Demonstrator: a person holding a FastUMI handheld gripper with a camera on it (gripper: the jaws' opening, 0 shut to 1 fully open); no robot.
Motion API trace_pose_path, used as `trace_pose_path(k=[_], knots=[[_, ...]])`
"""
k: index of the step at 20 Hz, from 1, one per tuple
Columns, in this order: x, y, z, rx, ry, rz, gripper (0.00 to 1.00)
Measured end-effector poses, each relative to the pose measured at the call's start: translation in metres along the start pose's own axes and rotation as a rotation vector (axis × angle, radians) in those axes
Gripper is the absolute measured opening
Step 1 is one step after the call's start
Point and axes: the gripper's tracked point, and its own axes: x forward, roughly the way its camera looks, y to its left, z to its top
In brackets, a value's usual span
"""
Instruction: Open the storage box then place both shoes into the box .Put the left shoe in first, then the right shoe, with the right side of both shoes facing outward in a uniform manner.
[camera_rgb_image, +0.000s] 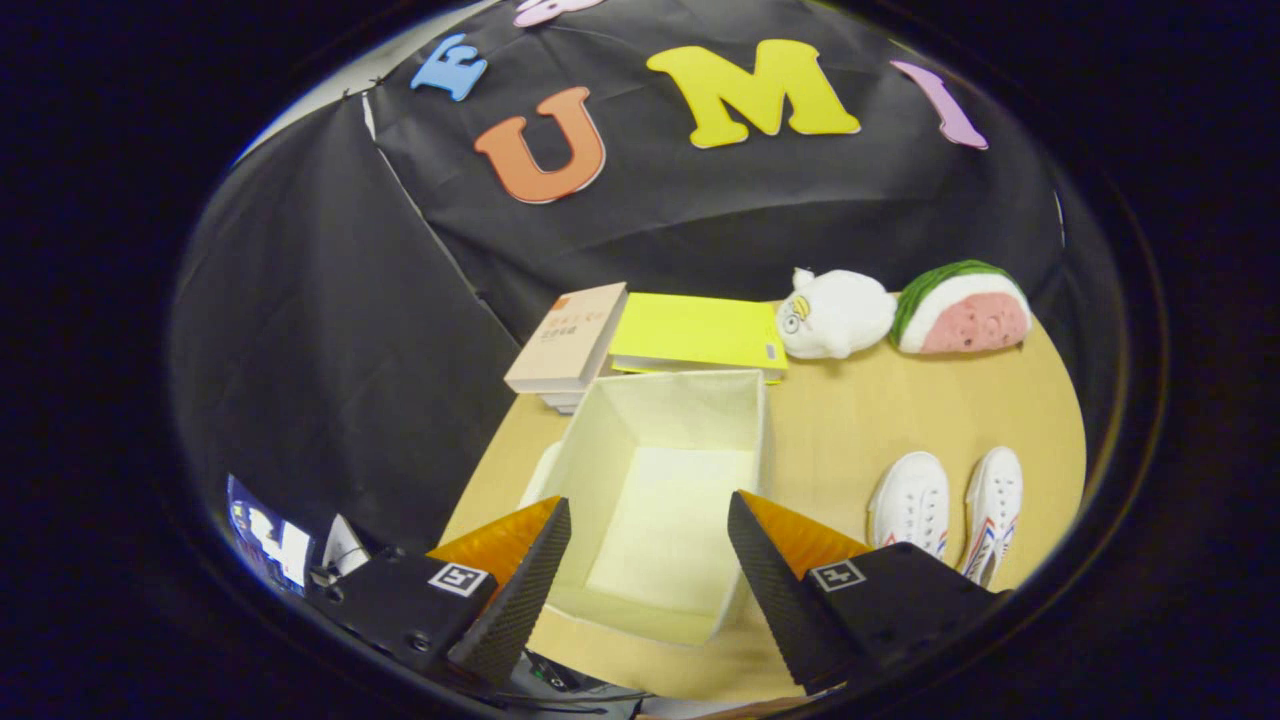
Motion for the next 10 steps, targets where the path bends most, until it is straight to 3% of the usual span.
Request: trace_pose_path(k=[2,6,10], knots=[[0.0,-0.041,-0.013,0.021,0.046,-0.09,1.0],[0.0,-0.103,-0.02,0.079,0.079,-0.143,1.0],[-0.001,-0.173,-0.041,0.058,0.144,-0.276,1.0]])
